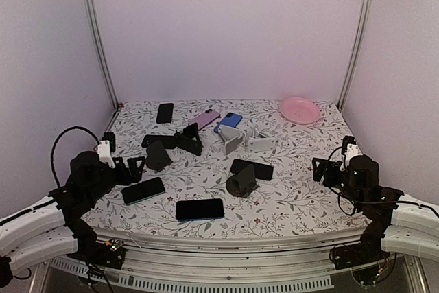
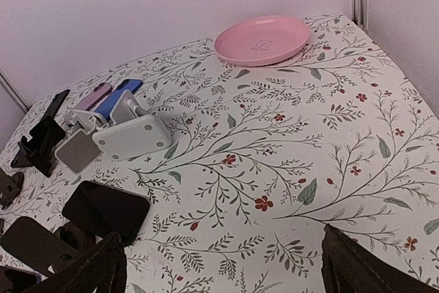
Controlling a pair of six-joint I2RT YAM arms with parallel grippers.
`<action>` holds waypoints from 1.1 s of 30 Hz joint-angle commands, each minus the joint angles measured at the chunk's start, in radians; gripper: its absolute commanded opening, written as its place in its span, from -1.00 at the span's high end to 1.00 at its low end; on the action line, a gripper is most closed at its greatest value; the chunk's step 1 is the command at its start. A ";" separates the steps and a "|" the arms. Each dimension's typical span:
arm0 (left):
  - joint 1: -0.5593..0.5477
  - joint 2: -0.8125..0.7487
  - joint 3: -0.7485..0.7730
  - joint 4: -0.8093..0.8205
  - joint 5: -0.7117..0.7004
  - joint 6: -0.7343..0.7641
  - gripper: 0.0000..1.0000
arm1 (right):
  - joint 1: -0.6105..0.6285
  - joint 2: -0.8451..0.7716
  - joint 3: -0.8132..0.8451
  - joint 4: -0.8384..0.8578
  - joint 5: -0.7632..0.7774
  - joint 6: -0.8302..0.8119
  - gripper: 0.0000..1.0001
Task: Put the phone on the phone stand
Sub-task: Move the phone stand to the center of the board.
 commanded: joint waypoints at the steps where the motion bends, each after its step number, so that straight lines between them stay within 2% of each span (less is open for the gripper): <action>1: -0.013 0.017 -0.006 0.026 -0.005 0.012 -0.93 | -0.005 -0.051 -0.027 0.030 -0.005 -0.004 -0.98; 9: -0.013 0.015 -0.006 0.026 -0.003 0.012 -0.93 | -0.005 -0.054 -0.042 0.062 -0.040 -0.026 -0.98; 16: -0.013 0.012 -0.007 0.024 -0.004 0.013 -0.93 | -0.005 0.071 0.011 0.082 -0.107 -0.067 -0.98; 20: -0.014 0.012 -0.007 0.024 -0.007 0.013 -0.93 | 0.003 0.171 0.062 0.066 -0.192 0.000 -0.98; 22: -0.014 0.010 -0.008 0.024 -0.009 0.013 -0.93 | 0.052 0.242 0.090 0.063 -0.185 0.044 -0.98; 25: -0.014 0.010 -0.008 0.024 -0.006 0.012 -0.93 | 0.214 0.345 0.172 0.037 -0.081 0.076 -0.98; 27: -0.014 0.012 -0.009 0.026 -0.006 0.013 -0.93 | 0.274 0.422 0.240 0.011 -0.063 0.085 -0.98; 33: -0.017 0.011 -0.009 0.026 -0.004 0.014 -0.93 | 0.315 0.593 0.365 0.082 -0.169 -0.058 -0.98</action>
